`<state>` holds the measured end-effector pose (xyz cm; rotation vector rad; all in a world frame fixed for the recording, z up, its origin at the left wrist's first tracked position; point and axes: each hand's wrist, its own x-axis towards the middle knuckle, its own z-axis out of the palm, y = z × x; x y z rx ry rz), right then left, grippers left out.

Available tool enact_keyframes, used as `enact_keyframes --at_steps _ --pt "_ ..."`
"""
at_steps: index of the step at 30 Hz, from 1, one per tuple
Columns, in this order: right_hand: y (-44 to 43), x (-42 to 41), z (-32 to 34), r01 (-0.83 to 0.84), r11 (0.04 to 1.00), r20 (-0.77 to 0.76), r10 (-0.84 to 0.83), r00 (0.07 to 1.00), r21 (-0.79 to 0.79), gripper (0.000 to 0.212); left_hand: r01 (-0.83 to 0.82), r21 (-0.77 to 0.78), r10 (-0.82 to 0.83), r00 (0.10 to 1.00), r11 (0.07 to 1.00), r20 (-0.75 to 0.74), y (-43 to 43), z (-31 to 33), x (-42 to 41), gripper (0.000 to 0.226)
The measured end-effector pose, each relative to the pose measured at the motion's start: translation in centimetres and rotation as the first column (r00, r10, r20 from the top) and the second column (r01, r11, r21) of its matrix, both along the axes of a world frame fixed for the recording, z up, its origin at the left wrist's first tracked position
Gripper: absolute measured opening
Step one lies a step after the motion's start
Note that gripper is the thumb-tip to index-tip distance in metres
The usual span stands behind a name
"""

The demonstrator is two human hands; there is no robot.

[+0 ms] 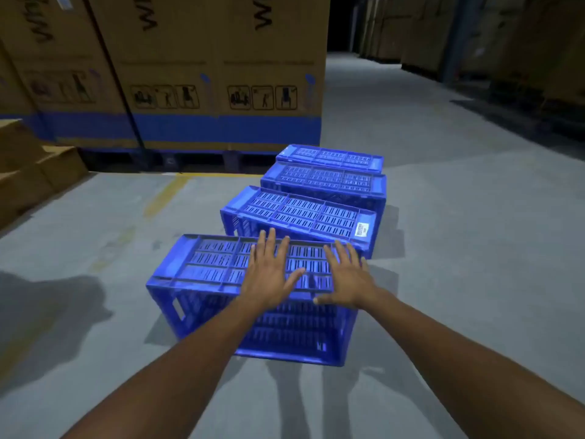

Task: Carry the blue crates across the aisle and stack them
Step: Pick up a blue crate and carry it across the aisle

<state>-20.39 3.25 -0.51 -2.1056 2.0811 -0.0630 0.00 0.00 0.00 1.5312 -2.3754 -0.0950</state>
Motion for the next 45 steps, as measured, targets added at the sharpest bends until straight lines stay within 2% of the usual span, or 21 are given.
enact_keyframes --at_steps 2,4,7,10,12,14,15,17,19,20,23,25,29,34,36,38,42,45 --pt "-0.5 0.5 -1.6 -0.081 0.991 -0.036 0.085 0.996 0.110 0.133 -0.007 0.075 0.002 0.997 0.997 0.078 0.3 -1.8 0.0 0.098" --pt "-0.8 0.8 -3.2 -0.096 0.978 -0.083 0.113 0.990 0.184 0.130 -0.068 0.166 0.051 0.993 0.984 0.105 0.5 -4.0 -0.2 0.094" --pt "-0.8 1.1 -5.0 -0.075 0.992 -0.177 0.092 0.980 0.102 0.109 -0.187 0.324 0.142 0.977 0.927 0.158 0.4 -6.3 -0.2 0.084" --pt "-0.7 1.3 -5.1 -0.038 0.999 -0.222 0.040 0.974 0.012 0.088 -0.294 0.320 0.248 0.952 0.900 0.178 0.5 -6.8 -0.7 0.077" --pt "-0.3 1.6 -4.8 -0.029 0.999 -0.233 0.032 0.972 0.017 0.085 -0.416 0.319 0.405 0.908 0.852 0.105 1.3 -6.6 -1.7 0.071" --pt "0.2 1.8 -4.6 -0.014 1.000 -0.219 0.011 0.976 -0.013 0.081 -0.530 0.420 0.605 0.794 0.737 -0.061 1.8 -6.1 -3.1 0.070" --pt "0.6 2.0 -4.4 -0.004 0.999 -0.207 -0.004 0.978 -0.037 0.078 -0.553 0.486 0.695 0.697 0.676 -0.173 2.0 -5.9 -3.9 0.072" --pt "1.1 2.7 -4.0 0.014 0.997 -0.190 -0.028 0.981 -0.071 0.069 -0.531 0.609 0.806 0.445 0.589 -0.391 2.0 -5.1 -4.9 0.081" --pt "1.8 3.5 -3.5 0.040 0.995 -0.194 -0.057 0.979 -0.092 0.060 -0.432 0.681 0.804 0.255 0.591 -0.537 1.6 -4.5 -5.8 0.090" --pt "2.4 3.8 -3.0 0.057 0.995 -0.196 -0.073 0.978 -0.086 0.057 -0.370 0.698 0.788 0.222 0.613 -0.575 1.5 -4.0 -6.2 0.094" --pt "4.3 4.6 -0.2 0.080 0.996 -0.175 -0.087 0.981 -0.046 0.043 -0.260 0.718 0.764 0.211 0.646 -0.610 1.5 -1.9 -7.2 0.105" --pt "5.5 4.5 2.7 0.073 0.997 -0.183 -0.079 0.980 -0.038 0.031 -0.245 0.718 0.758 0.195 0.652 -0.622 1.5 0.0 -7.7 0.110" --pt "7.7 4.2 11.0 0.060 0.998 -0.232 -0.059 0.971 -0.006 0.027 -0.236 0.764 0.796 0.261 0.601 -0.546 2.5 6.6 -8.6 0.114" --pt "8.6 4.4 25.8 0.060 0.998 -0.171 -0.053 0.984 0.033 0.025 -0.198 0.780 0.799 0.265 0.594 -0.541 3.5 20.8 -8.4 0.111" --pt "8.7 4.7 33.0 0.066 0.997 -0.131 -0.061 0.990 0.039 0.027 -0.151 0.777 0.786 0.237 0.611 -0.571 3.4 27.2 -8.3 0.117" --pt "8.8 4.7 40.6 0.073 0.997 -0.076 -0.071 0.995 0.020 0.033 -0.101 0.775 0.775 0.205 0.624 -0.597 3.0 34.0 -8.3 0.126" --pt "9.0 3.4 55.4 0.083 0.997 0.001 -0.083 0.997 0.001 0.050 -0.027 0.750 0.737 0.211 0.661 -0.642 2.7 46.7 -8.0 0.130" --pt "9.0 1.5 65.5 0.090 0.996 0.036 -0.089 0.995 -0.011 0.043 0.044 0.738 0.693 0.308 0.674 -0.651 2.7 56.1 -8.1 0.102"
